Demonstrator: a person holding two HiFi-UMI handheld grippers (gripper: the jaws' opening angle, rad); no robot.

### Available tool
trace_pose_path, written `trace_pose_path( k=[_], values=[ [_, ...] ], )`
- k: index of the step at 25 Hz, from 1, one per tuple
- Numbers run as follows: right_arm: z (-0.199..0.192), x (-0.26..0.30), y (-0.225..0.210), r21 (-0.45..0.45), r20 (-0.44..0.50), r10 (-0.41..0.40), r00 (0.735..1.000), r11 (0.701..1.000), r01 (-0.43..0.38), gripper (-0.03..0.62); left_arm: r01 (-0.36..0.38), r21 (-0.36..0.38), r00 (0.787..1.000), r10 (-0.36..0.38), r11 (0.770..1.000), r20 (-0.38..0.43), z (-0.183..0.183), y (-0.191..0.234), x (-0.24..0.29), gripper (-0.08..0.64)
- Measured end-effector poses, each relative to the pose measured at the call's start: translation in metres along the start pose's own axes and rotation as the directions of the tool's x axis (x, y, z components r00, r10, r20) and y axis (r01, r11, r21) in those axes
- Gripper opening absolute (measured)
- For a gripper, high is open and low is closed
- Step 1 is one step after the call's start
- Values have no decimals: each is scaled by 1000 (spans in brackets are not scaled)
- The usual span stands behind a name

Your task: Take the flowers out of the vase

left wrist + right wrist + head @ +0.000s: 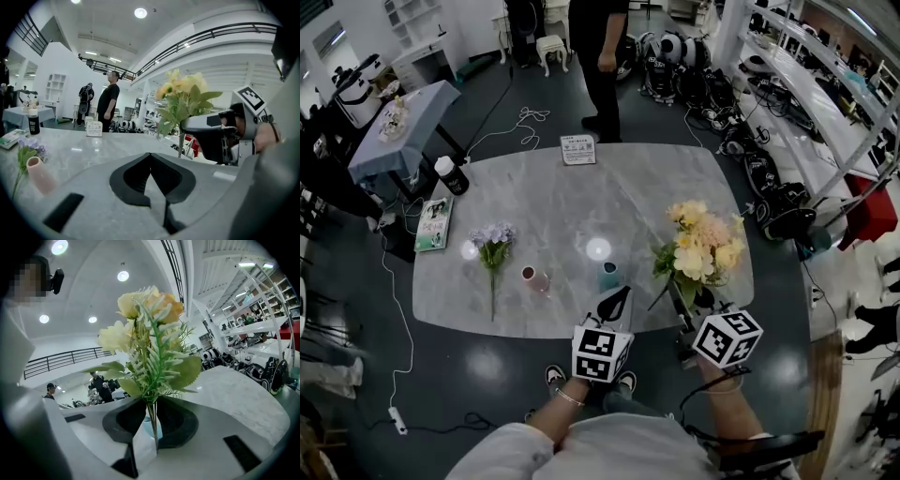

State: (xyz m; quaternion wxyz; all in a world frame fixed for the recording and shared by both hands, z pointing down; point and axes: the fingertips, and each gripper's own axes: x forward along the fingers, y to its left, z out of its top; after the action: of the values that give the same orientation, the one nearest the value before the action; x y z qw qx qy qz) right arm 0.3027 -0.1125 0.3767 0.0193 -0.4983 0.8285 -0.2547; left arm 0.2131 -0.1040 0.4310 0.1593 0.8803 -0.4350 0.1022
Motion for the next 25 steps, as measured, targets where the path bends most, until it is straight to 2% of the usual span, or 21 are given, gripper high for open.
trace_pose_path(
  k=[7, 16, 25],
  values=[
    [-47, 33, -41, 117, -161, -10, 987, 993, 29, 64, -20, -11, 998, 19, 1000, -54, -36, 6, 24, 9],
    [-98, 77, -77, 182, -360, 8, 933, 981, 62, 64, -73, -65, 988, 63, 995, -142, -83, 18, 46, 9],
    [-119, 102, -97, 219, -411, 23, 911, 973, 75, 61, -106, -101, 982, 88, 989, -166, -98, 21, 61, 9]
  ],
)
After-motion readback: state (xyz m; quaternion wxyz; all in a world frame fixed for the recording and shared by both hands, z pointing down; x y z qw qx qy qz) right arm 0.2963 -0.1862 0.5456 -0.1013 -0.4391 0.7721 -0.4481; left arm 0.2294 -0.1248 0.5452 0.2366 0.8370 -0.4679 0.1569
